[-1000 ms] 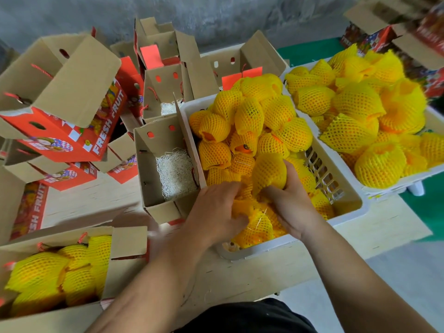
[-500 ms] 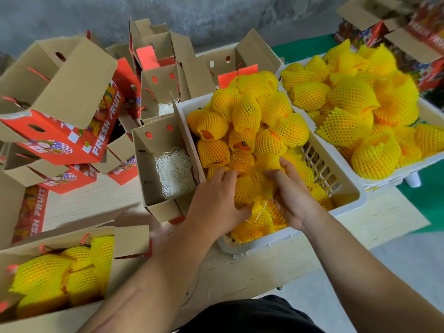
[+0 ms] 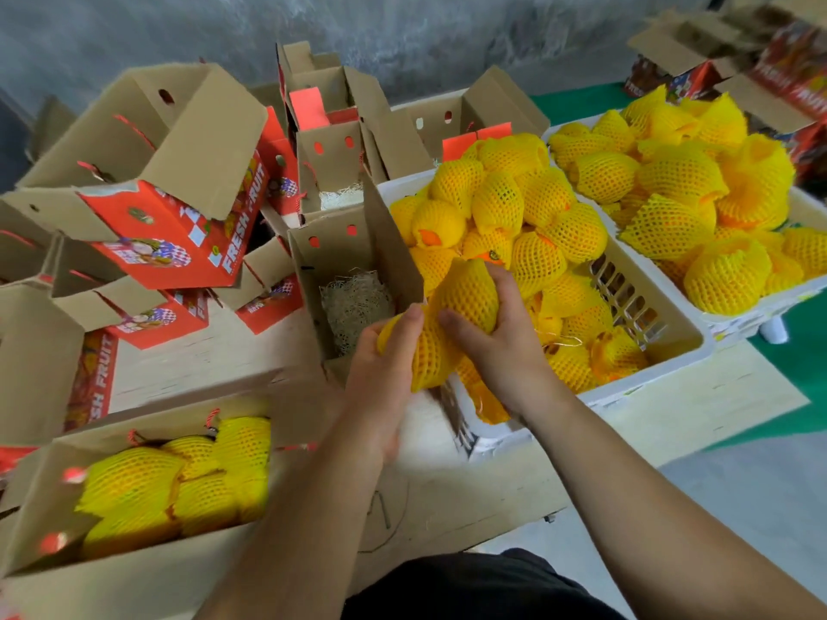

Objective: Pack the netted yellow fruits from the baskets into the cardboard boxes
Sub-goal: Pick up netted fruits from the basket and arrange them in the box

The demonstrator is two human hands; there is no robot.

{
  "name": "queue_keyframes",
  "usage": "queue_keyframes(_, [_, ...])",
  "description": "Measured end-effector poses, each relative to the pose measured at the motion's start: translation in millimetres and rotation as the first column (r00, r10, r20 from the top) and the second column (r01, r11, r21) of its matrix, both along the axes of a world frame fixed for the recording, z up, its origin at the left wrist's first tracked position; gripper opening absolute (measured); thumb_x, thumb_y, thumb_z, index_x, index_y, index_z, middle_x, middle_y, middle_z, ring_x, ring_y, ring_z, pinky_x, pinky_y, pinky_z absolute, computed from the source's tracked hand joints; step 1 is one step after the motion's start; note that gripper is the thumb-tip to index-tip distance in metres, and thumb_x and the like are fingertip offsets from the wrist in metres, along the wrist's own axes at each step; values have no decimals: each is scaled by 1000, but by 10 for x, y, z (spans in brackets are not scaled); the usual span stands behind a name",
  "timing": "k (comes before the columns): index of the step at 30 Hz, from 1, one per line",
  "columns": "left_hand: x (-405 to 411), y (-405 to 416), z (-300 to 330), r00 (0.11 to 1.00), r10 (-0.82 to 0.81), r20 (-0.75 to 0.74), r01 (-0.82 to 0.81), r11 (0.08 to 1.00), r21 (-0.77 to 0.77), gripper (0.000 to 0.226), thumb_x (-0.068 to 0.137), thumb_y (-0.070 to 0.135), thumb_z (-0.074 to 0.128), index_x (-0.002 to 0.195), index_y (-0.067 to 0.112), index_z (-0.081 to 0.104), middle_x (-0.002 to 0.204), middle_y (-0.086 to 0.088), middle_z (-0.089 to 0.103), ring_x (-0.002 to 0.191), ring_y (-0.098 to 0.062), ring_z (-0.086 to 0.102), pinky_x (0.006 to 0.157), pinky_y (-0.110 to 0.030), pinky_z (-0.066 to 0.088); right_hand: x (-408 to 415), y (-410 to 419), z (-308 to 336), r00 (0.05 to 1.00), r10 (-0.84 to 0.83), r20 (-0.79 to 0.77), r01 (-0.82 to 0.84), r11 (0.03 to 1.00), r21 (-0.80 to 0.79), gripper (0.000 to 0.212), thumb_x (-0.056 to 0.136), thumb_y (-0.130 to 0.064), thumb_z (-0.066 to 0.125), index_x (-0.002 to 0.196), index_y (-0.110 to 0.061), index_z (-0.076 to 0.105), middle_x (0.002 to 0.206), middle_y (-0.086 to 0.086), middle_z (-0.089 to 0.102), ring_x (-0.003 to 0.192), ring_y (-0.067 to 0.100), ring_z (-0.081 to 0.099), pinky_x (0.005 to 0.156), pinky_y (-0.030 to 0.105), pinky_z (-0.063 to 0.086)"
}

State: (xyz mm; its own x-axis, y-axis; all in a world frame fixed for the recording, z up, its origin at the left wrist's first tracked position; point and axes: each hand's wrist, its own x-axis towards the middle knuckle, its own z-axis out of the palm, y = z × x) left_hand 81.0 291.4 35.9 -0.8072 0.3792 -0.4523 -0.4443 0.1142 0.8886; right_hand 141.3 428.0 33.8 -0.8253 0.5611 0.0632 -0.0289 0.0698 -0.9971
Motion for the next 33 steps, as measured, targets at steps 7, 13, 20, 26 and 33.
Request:
queue_keyframes(7, [-138, -1023, 62, 988, 105, 110, -125, 973, 194, 78, 69, 75, 76, 130, 28, 57, 124, -4, 68, 109, -27, 73, 76, -47, 64, -187, -1057, 47, 991, -124, -49, 128, 987, 100, 73, 84, -30, 77, 143, -27, 36, 130, 7, 57, 117, 21, 61, 99, 47, 53])
queue_keyframes(13, [-452, -2207, 17, 974, 103, 203, -152, 958, 243, 72, 83, 67, 66, 143, 28, 54, 142, -2, 62, 121, -27, 67, 99, -59, 54, -475, -2204, 46, 994, -92, -61, 99, 987, 127, 60, 83, -21, 65, 137, -22, 40, 121, 3, 55, 108, 4, 60, 86, 24, 50])
queue_keyframes(20, [-777, -3448, -136, 943, 220, 250, -266, 949, 168, 63, 77, 61, 75, 130, 30, 64, 130, 0, 70, 113, -22, 72, 85, -46, 60, -656, -3171, -218, 998, -41, 48, 29, 976, 215, 61, 81, -18, 77, 126, -20, 35, 111, -7, 52, 94, -17, 57, 72, 1, 40])
queue_keyframes(26, [-880, -3841, -221, 892, 291, 345, -373, 906, 202, 27, 82, 55, 80, 104, 43, 69, 127, 13, 60, 123, -25, 60, 71, -41, 62, -662, -3202, -429, 876, 242, 416, -439, 758, 483, 69, 78, -18, 80, 137, -23, 46, 128, 0, 46, 122, 15, 48, 105, 27, 38])
queue_keyframes(33, [-932, -3930, -300, 876, 242, 418, -371, 892, 260, 48, 85, 57, 77, 127, 40, 64, 140, 1, 62, 119, -34, 67, 76, -43, 62, -759, -3444, -404, 653, 46, 756, -666, 511, 544, 72, 87, -48, 62, 154, -40, 35, 153, 1, 33, 135, 34, 31, 116, 44, 28])
